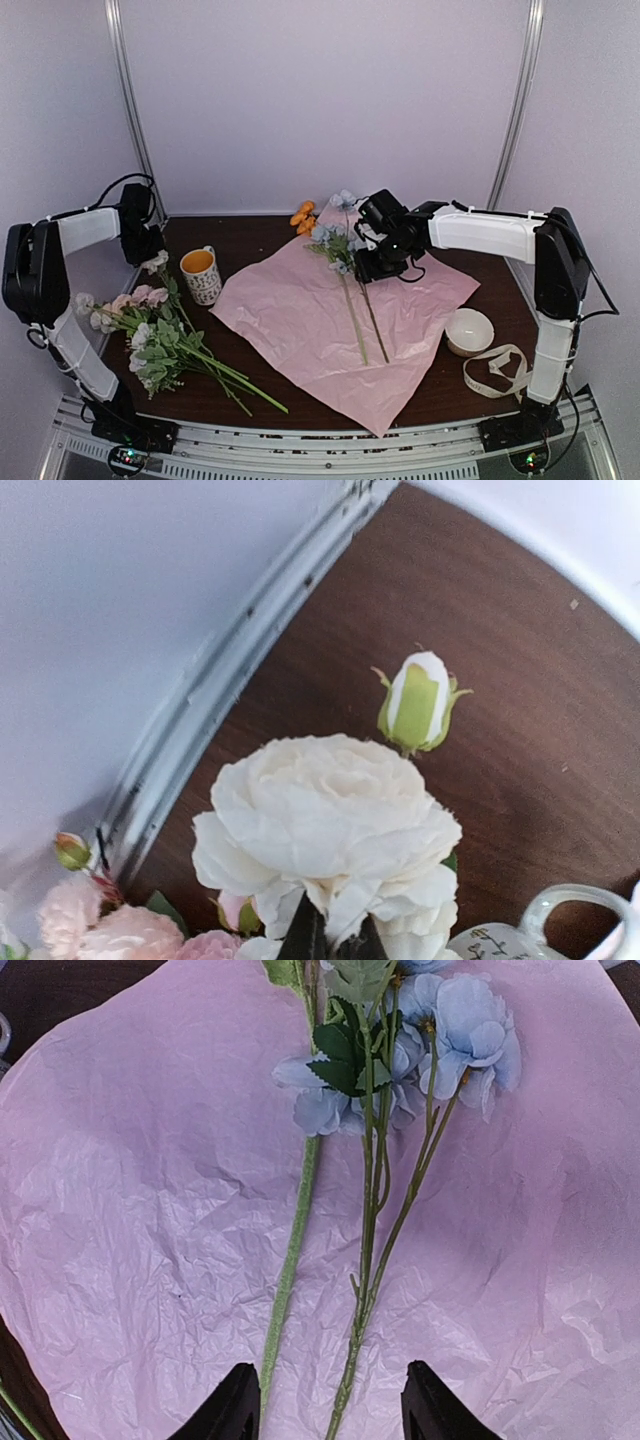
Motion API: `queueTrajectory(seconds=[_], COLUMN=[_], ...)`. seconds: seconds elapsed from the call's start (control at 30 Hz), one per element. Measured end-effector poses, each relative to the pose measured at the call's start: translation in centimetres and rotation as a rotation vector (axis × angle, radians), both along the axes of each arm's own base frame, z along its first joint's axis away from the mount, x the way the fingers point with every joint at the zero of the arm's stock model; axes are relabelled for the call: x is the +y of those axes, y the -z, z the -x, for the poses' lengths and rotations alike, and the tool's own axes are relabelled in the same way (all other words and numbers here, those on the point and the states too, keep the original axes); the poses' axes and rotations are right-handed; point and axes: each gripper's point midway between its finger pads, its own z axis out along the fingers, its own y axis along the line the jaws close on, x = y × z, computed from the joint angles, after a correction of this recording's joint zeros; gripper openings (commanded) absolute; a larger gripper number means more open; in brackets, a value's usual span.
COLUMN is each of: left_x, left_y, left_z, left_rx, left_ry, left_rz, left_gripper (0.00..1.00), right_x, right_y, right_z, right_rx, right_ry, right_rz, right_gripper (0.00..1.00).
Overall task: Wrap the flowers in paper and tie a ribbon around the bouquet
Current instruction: Pick up the fake flower from the corner of the board.
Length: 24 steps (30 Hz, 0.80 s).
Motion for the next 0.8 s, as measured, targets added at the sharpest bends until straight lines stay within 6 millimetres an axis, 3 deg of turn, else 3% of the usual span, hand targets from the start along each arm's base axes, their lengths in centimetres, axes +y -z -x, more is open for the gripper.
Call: queueTrajectory(seconds=[0.17, 0.37, 0.43, 0.53, 0.67, 0.8], left_x=[1.2, 1.7, 0.5, -3.0, -6.6, -9.9], left_y=[-9.7, -22.9, -27.1, -33.2, -38.1, -40.9], left_z=[0.8, 5.2, 7.1, 10.4, 13.2, 14.4], left_rx=[-0.217, -0.536, -0.654, -0.856, -1.02, -1.141], left_ry=[0.008, 0.032, 0.076, 0.189, 0.328, 0.469], left_rz=[-0.105, -0.267, -0.321, -0.366, -0.354, -0.272], left_gripper=[0.0, 0.0, 0.0, 0.0, 0.0, 0.0], right_x=[0.1, 0.3, 0.6, 1.5, 4.0, 9.1], right_y=[0.1, -0.2, -0.8, -1.8, -3.8, -7.9], right_z=[0.2, 0.6, 0.6, 0.8, 1.7, 5.7], right_rx=[0.004, -0.001, -0.012, -0.031, -0.088, -0.195], right_ry=[-0.004, -0.019, -0.032, -0.064, -0.164, -0.391], right_rz=[-0.003, -0.013, -0.027, -0.065, -0.117, -0.209], right_gripper=[0.49, 0.49, 0.49, 0.49, 0.5, 0.54])
